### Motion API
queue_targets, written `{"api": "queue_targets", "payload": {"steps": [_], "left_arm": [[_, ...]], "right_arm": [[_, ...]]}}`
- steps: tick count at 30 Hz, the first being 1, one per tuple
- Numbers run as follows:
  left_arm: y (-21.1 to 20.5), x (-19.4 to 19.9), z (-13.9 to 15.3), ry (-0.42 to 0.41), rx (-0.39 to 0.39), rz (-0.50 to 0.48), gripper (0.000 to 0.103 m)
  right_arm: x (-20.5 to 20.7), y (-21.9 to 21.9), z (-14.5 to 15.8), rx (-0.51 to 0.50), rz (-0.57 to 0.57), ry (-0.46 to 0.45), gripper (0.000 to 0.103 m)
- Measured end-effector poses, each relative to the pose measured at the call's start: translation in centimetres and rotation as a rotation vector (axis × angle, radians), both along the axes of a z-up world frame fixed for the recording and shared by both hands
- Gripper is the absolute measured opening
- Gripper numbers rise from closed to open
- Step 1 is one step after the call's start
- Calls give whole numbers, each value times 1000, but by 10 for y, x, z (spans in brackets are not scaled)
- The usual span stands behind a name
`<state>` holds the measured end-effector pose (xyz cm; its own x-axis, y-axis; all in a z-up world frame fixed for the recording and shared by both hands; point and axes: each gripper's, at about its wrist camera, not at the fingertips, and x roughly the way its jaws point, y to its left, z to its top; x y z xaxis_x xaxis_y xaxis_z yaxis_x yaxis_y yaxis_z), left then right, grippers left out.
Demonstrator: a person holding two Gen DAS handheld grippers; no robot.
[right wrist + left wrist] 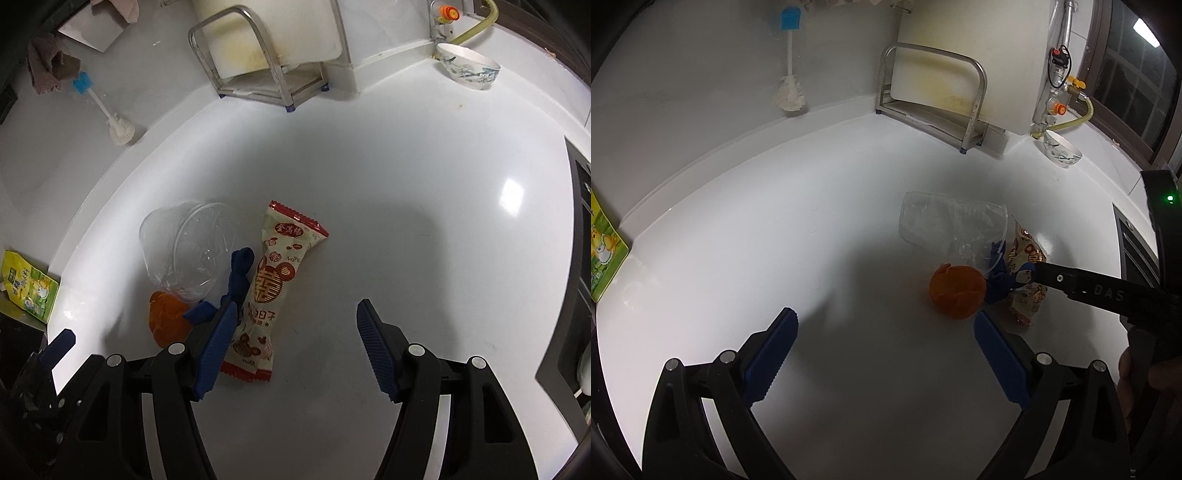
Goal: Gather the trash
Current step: 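Grasp the red-and-white snack wrapper with the right tool, then grasp the orange peel with the left tool while the right tool holds the wrapper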
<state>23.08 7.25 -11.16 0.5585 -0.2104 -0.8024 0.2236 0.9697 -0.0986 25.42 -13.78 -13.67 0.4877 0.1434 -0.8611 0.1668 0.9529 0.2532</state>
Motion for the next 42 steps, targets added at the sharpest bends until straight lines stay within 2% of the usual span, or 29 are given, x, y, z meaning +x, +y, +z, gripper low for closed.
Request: {"api": "queue_targets", "payload": {"steps": [5,7,9,10,12,15,23,32,42], "left_arm": [[1,2,-1,3,0,-1,94],[1,2,-2,4,-2,-1,94],[-1,3,-3,7,-4,-2,95],[-2,3,-3,8,-5,-2,94],[-4,4,-5,9,-9,-6,95],[-8,5,-6,8,-16,-15,95],[-22,9,-13,13,-21,-45,95],[-35,26,-32,35,17,-73,95],[-40,41,-44,47,-49,-73,94]], "right_arm": [[6,5,-8,5,17,14,64],[6,6,-8,9,22,7,57],[7,7,-9,13,34,8,40],[7,7,-10,15,38,7,37],[6,7,-8,15,46,-4,23],[4,5,-5,9,50,-20,15],[-11,-15,2,1,7,-41,15],[-42,-34,5,29,-41,-42,15],[-61,-36,7,31,-54,-43,15]]}}
